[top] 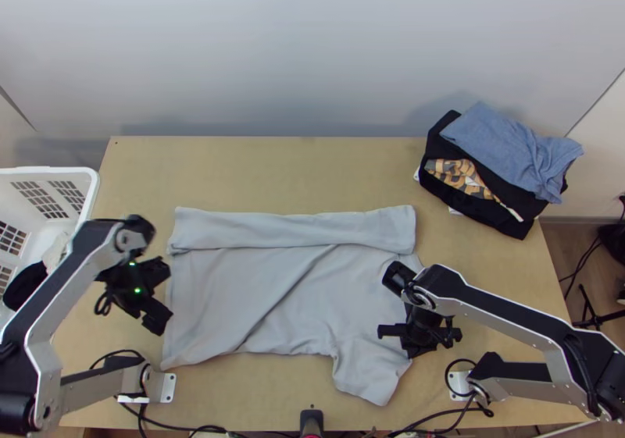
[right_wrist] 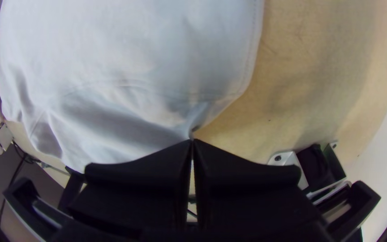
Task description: Fold the t-shirt
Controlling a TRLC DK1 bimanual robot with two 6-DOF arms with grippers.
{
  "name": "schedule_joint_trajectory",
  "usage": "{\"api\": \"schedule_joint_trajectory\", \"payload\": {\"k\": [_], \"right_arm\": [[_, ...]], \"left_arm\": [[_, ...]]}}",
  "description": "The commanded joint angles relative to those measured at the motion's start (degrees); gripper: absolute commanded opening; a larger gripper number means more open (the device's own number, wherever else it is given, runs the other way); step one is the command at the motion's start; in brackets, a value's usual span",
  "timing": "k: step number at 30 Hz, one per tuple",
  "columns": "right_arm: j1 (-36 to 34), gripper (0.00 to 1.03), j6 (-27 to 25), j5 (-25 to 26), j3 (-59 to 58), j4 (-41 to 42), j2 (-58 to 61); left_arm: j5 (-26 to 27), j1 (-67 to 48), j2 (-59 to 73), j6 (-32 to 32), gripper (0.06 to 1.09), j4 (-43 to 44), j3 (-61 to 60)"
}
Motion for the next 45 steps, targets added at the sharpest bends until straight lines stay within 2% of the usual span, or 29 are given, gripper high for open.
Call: {"api": "schedule_joint_trajectory", "payload": {"k": [1,10,20,23,26,29,36,37,38,40,41,45], "right_arm": [[-0.7,0.03,-0.6,0.4,-0.2,0.2,0.0],[-1.5,0.03,-1.9,0.9,-0.6,0.1,0.0],[-2.1,0.03,-3.0,0.9,-1.0,0.1,0.0],[-2.3,0.03,-3.2,1.1,-0.9,0.1,-0.1],[-2.4,0.03,-3.4,1.1,-1.0,0.1,-0.1],[-2.4,0.03,-3.4,1.1,-1.0,0.1,-0.2],[-3.8,0.03,-4.7,1.1,-1.0,-0.5,-1.4],[-4.3,0.03,-5.0,1.1,-0.9,-0.6,-1.6],[-4.8,0.03,-5.1,1.1,-0.9,-0.7,-1.9],[-5.5,0.03,-5.7,1.1,-0.8,-0.7,-2.2],[-6.0,0.03,-6.0,1.1,-0.7,-0.8,-2.5],[-7.0,0.03,-7.6,1.1,-0.2,-1.4,-5.1]], "left_arm": [[-0.9,-13.1,4.6,-2.9,0.97,0.3,-3.8],[-0.9,-29.6,8.3,-10.3,0.97,1.8,-8.4],[-1.4,-34.8,12.1,-11.8,0.97,2.7,-10.8],[-1.4,-36.0,13.3,-11.6,0.82,2.4,-10.7],[-1.4,-36.9,15.8,-11.9,0.78,3.6,-10.6],[-1.3,-38.2,17.5,-12.8,0.55,6.5,-10.7],[-1.2,-39.4,20.6,-13.2,0.54,9.5,-11.0],[-1.2,-39.4,20.5,-13.2,0.48,9.6,-11.0],[-1.2,-39.3,20.3,-13.2,0.35,9.6,-11.0],[-1.3,-39.2,20.1,-13.0,0.20,10.5,-11.1],[-1.3,-39.0,20.0,-12.7,0.10,10.3,-11.2],[-1.4,-37.5,15.4,-11.7,0.10,7.8,-8.9]]}}
